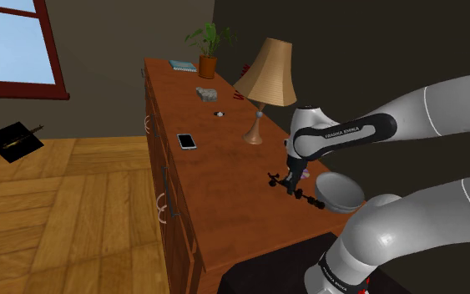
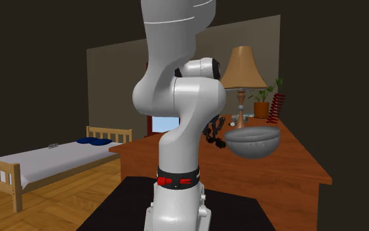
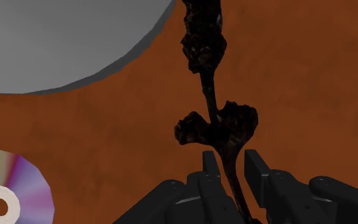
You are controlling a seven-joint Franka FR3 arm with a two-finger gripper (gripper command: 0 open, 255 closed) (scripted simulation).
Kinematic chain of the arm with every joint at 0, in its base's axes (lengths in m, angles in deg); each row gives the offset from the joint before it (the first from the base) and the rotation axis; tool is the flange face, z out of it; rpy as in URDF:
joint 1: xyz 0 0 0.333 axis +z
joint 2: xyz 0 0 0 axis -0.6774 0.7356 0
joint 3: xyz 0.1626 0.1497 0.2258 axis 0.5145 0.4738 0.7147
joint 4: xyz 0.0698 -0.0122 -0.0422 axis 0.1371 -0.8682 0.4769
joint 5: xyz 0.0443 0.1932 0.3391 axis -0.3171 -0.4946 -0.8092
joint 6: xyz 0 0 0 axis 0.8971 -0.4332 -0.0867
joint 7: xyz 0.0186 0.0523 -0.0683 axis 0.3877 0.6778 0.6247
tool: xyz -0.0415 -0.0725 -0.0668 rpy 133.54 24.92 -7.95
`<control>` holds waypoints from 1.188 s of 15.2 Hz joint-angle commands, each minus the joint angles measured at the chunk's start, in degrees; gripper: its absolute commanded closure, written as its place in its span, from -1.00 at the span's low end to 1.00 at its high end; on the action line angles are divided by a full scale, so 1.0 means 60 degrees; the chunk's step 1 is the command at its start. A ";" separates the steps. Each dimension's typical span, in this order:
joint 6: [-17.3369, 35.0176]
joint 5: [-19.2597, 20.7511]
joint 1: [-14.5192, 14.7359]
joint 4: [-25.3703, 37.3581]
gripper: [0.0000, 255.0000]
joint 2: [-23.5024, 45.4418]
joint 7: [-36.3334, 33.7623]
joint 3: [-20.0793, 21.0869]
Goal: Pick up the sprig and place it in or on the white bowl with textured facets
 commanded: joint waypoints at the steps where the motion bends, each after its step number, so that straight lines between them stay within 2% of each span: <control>1: -0.0361 -0.0043 0.0008 0.0125 1.00 -0.0230 0.0029 0.0039; 18: -0.3070 -0.0384 0.0087 0.1602 1.00 -0.1473 0.0261 0.0364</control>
